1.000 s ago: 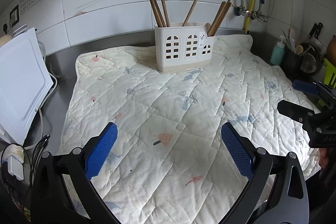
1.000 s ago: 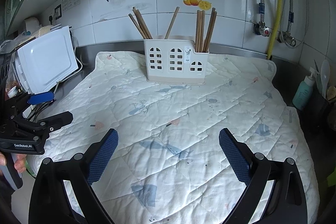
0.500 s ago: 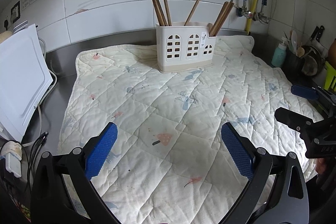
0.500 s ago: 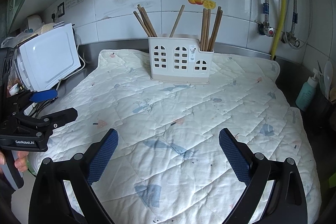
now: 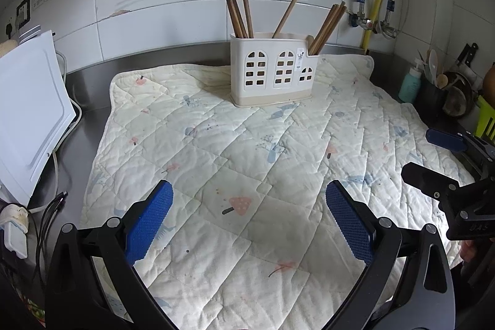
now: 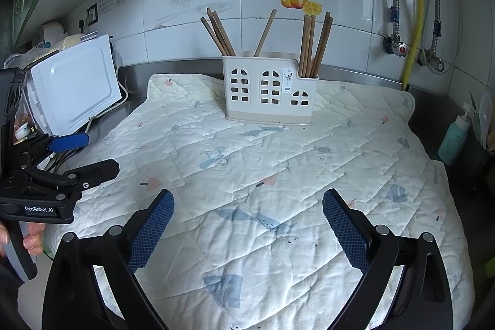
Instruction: Organize utensils
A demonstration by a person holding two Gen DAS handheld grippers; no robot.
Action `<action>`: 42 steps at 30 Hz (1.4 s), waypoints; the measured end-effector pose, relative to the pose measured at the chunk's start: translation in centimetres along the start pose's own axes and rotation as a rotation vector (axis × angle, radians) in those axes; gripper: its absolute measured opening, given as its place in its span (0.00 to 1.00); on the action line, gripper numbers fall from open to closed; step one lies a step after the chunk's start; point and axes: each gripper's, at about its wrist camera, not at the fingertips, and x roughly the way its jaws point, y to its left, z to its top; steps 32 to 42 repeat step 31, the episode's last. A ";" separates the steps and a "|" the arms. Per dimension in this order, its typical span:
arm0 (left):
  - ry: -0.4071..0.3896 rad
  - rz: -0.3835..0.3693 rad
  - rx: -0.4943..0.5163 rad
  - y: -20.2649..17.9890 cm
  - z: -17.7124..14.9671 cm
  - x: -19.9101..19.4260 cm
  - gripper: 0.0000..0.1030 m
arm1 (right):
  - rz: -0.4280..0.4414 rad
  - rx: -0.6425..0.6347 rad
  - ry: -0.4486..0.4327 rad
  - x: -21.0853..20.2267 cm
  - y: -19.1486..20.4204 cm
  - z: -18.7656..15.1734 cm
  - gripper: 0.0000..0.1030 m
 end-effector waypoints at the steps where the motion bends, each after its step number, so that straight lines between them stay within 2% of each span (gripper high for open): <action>1: 0.001 -0.005 -0.002 0.0 0.0 0.0 0.95 | 0.000 0.001 0.000 0.0 0.0 0.0 0.91; 17: 0.007 -0.021 0.000 -0.3 -0.1 0.3 0.95 | 0.003 0.007 -0.012 -0.2 -0.1 0.2 0.91; 29: 0.008 0.019 0.017 -0.6 0.2 0.3 0.95 | 0.004 0.009 -0.011 -0.3 -0.1 0.3 0.91; 42: 0.007 0.020 0.020 -0.6 0.2 0.3 0.95 | 0.002 0.008 -0.013 -0.3 -0.1 0.3 0.91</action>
